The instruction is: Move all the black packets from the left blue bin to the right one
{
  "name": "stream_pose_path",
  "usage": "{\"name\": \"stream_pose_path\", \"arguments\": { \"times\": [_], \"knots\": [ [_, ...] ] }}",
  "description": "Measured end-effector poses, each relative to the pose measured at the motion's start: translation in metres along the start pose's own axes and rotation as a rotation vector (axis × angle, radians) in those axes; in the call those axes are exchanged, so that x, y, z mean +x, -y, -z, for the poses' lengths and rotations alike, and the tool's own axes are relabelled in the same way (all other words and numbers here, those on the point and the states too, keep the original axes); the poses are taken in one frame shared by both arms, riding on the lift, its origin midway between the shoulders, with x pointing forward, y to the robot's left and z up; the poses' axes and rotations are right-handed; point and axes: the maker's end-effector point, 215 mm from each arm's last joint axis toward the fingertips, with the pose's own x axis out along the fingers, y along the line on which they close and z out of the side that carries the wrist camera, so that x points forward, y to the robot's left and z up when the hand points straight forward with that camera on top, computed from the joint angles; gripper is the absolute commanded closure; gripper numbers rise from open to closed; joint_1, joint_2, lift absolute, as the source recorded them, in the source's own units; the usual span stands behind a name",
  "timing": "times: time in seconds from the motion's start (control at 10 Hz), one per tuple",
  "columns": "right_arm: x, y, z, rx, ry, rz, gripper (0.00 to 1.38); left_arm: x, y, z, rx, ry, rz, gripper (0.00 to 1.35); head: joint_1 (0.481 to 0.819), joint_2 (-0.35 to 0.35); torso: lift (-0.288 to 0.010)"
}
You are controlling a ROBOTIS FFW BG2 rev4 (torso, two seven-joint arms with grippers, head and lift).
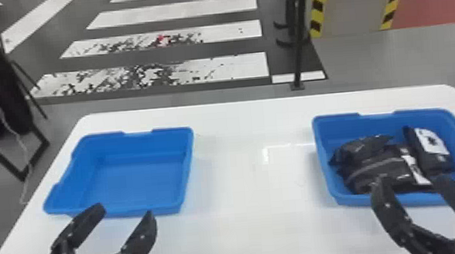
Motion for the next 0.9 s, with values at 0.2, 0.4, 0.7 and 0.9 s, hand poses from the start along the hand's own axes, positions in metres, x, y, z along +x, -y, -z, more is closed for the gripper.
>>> {"name": "stream_pose_path", "arguments": {
  "times": [0.2,0.4,0.7,0.9],
  "knots": [
    [-0.0001,0.0001,0.0004,0.003,0.000,0.000,0.13,0.0002,0.0007,0.0013,-0.003,-0.004,0.002,0.20,0.695,0.114,-0.185],
    [-0.0003,0.0007,0.0020,0.010,-0.002,0.002,0.13,0.0002,0.0009,0.0021,-0.005,-0.006,0.002,0.20,0.695,0.114,-0.185],
    [-0.0004,0.0007,0.0023,0.015,-0.002,0.002,0.13,-0.0001,0.0011,0.0034,-0.008,-0.010,0.003,0.20,0.695,0.113,-0.185],
    [-0.0004,0.0006,0.0023,0.018,-0.002,0.001,0.13,-0.0002,0.0014,0.0039,-0.009,-0.011,0.003,0.20,0.695,0.113,-0.185]
  ]
}}
